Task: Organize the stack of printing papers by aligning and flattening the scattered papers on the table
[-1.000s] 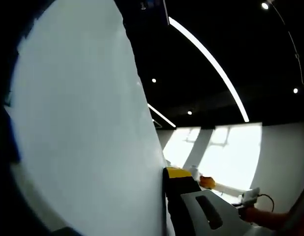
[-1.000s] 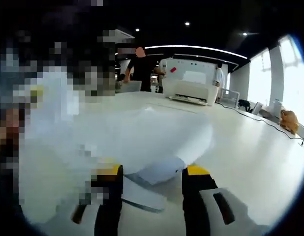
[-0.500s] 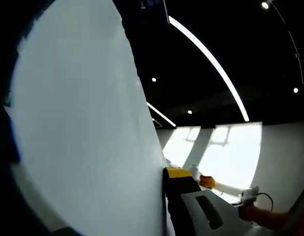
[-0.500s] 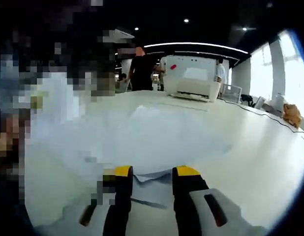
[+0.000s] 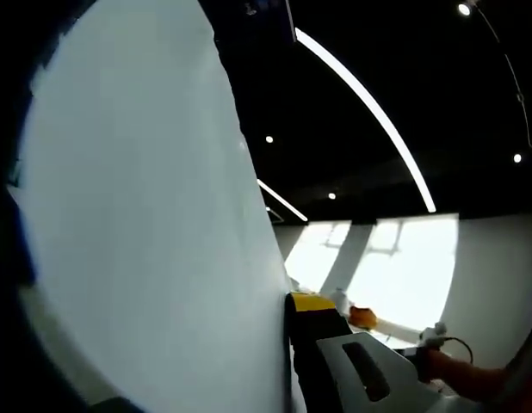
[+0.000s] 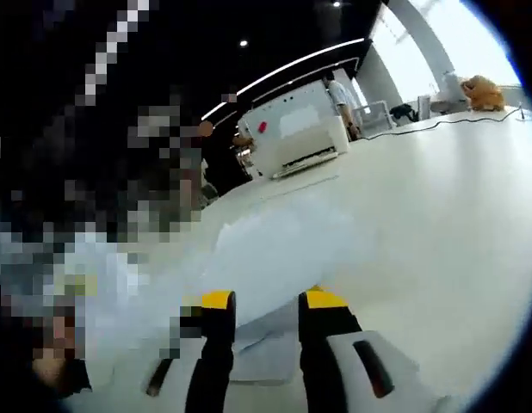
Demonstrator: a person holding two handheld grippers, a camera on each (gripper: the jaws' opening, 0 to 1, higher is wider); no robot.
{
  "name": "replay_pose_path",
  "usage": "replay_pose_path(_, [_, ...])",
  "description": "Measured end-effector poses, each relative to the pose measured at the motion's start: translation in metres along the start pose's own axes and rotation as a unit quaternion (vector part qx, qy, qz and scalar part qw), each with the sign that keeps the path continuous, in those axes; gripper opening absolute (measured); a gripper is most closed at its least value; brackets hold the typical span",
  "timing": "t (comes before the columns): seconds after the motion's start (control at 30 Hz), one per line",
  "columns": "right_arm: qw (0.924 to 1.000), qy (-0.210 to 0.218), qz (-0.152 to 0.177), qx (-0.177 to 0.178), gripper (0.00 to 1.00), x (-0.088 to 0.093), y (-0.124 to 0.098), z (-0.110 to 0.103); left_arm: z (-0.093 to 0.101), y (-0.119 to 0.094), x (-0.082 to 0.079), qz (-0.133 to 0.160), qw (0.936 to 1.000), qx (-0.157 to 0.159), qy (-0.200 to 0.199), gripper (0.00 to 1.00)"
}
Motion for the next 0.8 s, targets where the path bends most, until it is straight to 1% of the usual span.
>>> replay_pose_path(0.07, [0.9999,0.01,-0.001,0.005,0.12,0.001,0.002,-0.003,0.0,0.0,0.0,0.0,1.0,0.0,0.0,0.06])
replay_pose_path(0.13, [0.9999,0.014,-0.003,0.002,0.03,0.001,0.004,-0.004,0.0,0.0,0.0,0.0,1.0,0.0,0.0,0.06])
replay_pose_path(0.2, [0.9998,0.019,0.0,-0.001,0.0,0.0,0.005,-0.007,0.0,0.0,0.0,0.0,1.0,0.0,-0.001,0.06])
replay_pose_path(0.3, [0.9999,0.016,0.003,-0.001,0.0,0.0,0.005,-0.012,0.0,0.0,0.0,0.001,1.0,0.0,-0.001,0.06])
replay_pose_path(0.43, [0.9998,0.012,0.007,-0.011,0.0,0.002,0.002,-0.019,0.0,0.001,0.0,-0.002,1.0,0.0,-0.001,0.06])
replay_pose_path(0.5, [0.9993,0.017,0.02,-0.027,0.0,-0.003,0.002,-0.016,-0.001,0.001,0.0,-0.003,1.0,0.0,-0.001,0.06])
replay_pose_path(0.53, [0.9986,0.019,0.026,-0.043,0.0,-0.008,0.005,-0.013,-0.001,0.001,0.0,-0.003,1.0,0.0,-0.001,0.06])
replay_pose_path(0.57, [0.9981,0.02,0.029,-0.051,0.0,-0.009,0.005,-0.013,-0.001,0.001,0.0,-0.003,1.0,0.0,-0.001,0.06])
replay_pose_path(0.6, [0.998,0.025,0.03,-0.05,0.0,-0.01,0.005,-0.013,-0.001,0.001,0.0,-0.003,1.0,0.0,-0.001,0.06])
replay_pose_path(0.7, [0.9943,0.006,0.059,-0.089,0.0,-0.016,0.008,-0.028,0.0,0.001,0.001,-0.004,1.0,0.0,0.0,0.06])
replay_pose_path(0.8, [0.992,-0.007,0.072,-0.103,0.0,-0.019,0.005,-0.04,0.0,0.003,0.002,-0.014,0.9999,0.006,-0.004,0.07])
Point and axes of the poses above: the point that each gripper's makers call its tool centre point, and the gripper's own axes: y roughly forward along the fingers, z roughly to its right, x roughly out of its underside, the point moved 8 cm from there along -y, roughly backward along the fingers, and after that the axes turned 10 degrees about -z, right-handed, at the moved point
